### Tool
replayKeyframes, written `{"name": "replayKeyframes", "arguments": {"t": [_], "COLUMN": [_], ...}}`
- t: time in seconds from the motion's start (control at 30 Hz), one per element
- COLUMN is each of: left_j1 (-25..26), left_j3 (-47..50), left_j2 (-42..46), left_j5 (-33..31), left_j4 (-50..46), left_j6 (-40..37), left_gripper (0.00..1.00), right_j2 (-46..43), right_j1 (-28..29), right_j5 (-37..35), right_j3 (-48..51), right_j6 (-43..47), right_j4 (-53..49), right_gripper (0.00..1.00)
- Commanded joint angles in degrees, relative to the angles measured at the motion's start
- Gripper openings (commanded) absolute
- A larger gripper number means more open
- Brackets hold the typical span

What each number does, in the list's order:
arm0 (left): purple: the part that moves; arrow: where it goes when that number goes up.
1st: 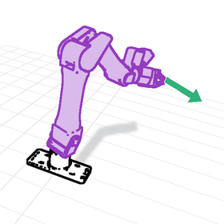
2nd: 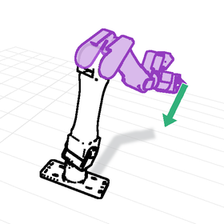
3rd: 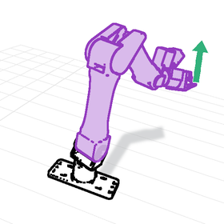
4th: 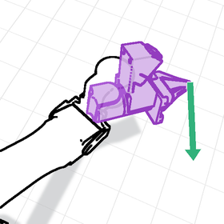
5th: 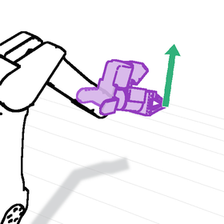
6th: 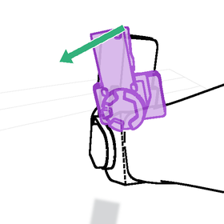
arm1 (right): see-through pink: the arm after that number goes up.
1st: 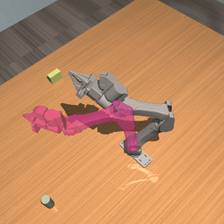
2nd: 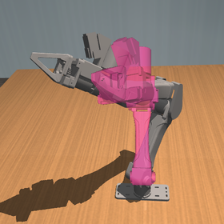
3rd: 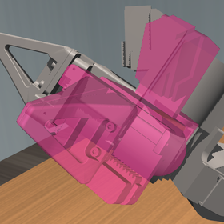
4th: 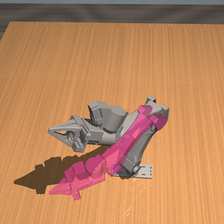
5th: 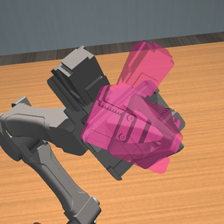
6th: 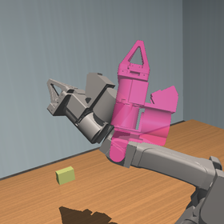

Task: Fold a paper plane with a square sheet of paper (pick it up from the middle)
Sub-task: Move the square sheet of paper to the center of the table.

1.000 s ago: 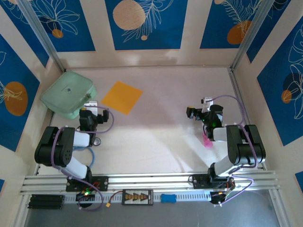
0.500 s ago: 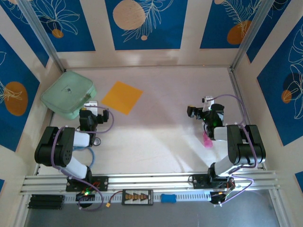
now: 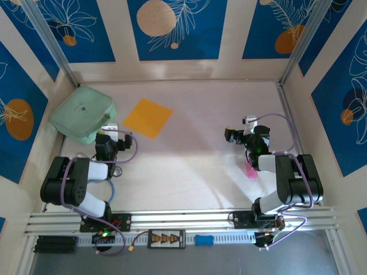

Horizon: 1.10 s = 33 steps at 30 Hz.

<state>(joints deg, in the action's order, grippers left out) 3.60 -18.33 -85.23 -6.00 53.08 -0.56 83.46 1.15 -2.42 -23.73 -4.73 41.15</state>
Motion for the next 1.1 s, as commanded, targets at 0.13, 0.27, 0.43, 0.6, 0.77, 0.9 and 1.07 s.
{"name": "replayKeyframes", "arguments": {"t": [0.13, 0.27, 0.43, 0.6, 0.77, 0.9, 1.07], "left_j1": [0.0, -0.1, -0.4, -0.1, 1.2, 2.2, 3.5], "left_j3": [-13.5, -20.9, -27.1, -39.5, -46.1, -52.7, -58.2], "left_j2": [12.1, 12.2, 5.3, -7.7, -14.8, -20.6, -26.4], "left_j5": [-1.2, 2.4, 22.9, 32.8, 33.2, 33.5, 33.4], "left_j4": [-29.9, -42.6, -44.1, -52.8, -54.8, -60.4, -64.5], "left_j6": [7.1, 14.5, 19.2, 24.0, 24.7, 24.2, 24.0], "left_gripper": [1.00, 1.00, 0.92, 0.86, 0.86, 0.86, 0.86], "right_j2": [-11.6, -14.9, -14.4, -14.5, -15.2, -15.3, -15.4], "right_j1": [0.0, -0.5, -2.2, 2.0, 7.2, 10.3, 12.9], "right_j5": [1.6, 4.0, 25.9, 28.0, 23.2, 21.3, 19.1], "right_j3": [-8.2, -15.5, -15.0, -13.0, -15.2, -15.0, -14.5], "right_j6": [-6.5, -19.3, -29.8, -35.4, -34.6, -35.8, -37.5], "right_j4": [-23.4, -40.3, -40.3, -39.1, -45.1, -45.7, -46.5], "right_gripper": [0.99, 0.99, 0.99, 0.99, 0.99, 0.99, 0.99]}}
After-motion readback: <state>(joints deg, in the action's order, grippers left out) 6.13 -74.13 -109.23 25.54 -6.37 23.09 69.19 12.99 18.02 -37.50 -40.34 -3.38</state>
